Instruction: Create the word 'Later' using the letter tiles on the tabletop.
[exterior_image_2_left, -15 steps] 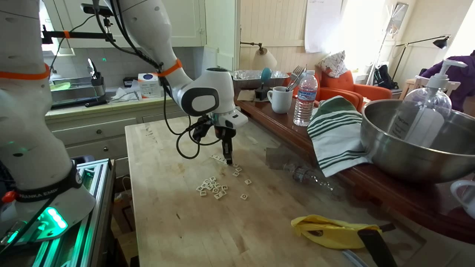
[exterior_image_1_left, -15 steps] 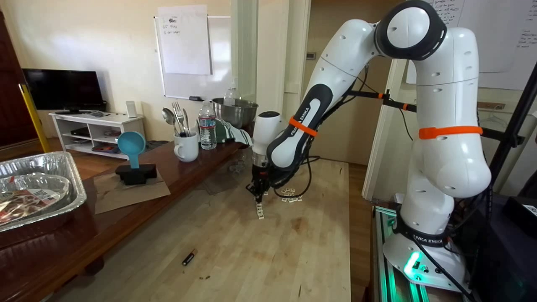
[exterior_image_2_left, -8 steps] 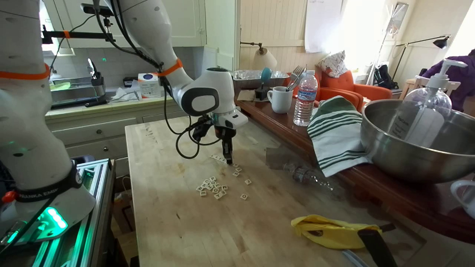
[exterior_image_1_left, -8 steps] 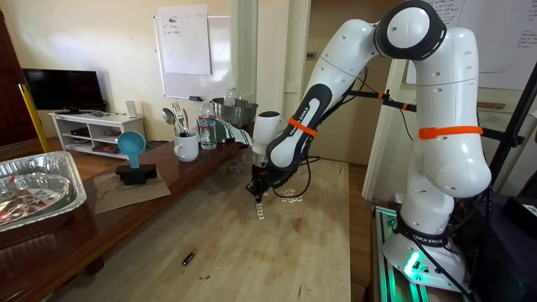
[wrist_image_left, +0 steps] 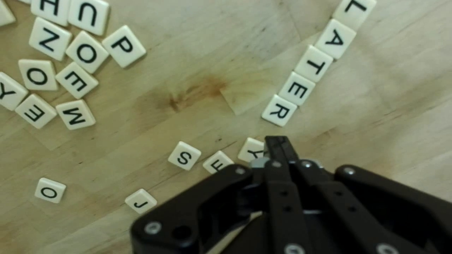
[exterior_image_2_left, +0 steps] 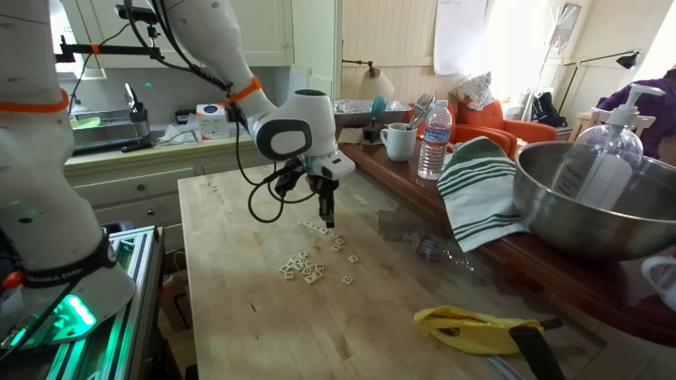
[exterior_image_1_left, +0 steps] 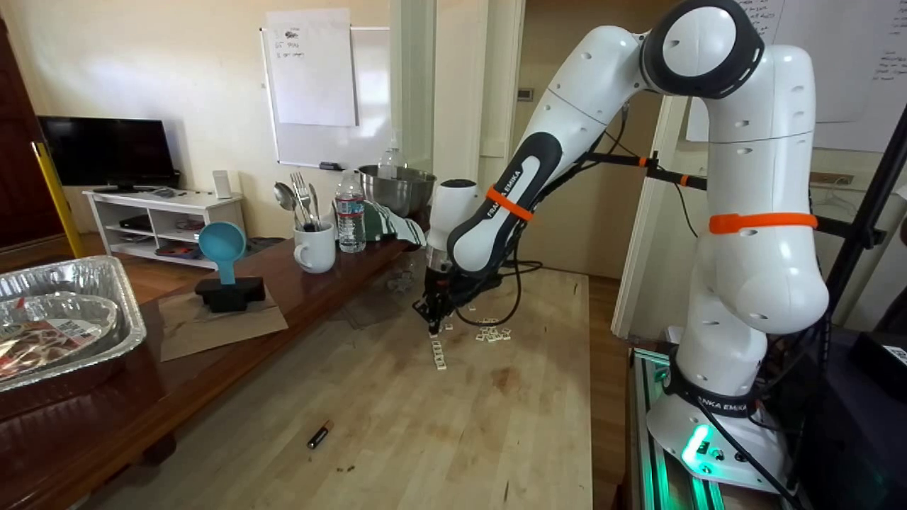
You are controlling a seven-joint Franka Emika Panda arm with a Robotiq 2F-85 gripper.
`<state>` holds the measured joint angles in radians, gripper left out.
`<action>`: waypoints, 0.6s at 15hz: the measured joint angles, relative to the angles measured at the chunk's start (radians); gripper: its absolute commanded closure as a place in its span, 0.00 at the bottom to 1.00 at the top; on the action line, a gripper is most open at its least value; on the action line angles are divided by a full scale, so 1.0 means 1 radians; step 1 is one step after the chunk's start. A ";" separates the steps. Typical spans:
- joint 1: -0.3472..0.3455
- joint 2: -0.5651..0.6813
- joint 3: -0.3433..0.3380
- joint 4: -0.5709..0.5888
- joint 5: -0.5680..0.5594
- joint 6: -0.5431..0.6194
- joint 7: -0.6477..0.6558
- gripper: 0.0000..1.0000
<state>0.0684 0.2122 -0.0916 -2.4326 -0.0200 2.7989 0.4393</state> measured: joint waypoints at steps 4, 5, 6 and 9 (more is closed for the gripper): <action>-0.012 0.001 0.000 0.004 0.014 0.000 -0.001 1.00; -0.013 0.004 0.000 0.007 0.015 0.000 -0.001 1.00; -0.014 0.009 -0.001 0.012 0.015 0.000 -0.001 1.00; -0.014 0.030 -0.001 0.034 0.015 0.000 -0.001 1.00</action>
<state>0.0543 0.2421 -0.0930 -2.3981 -0.0049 2.7989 0.4381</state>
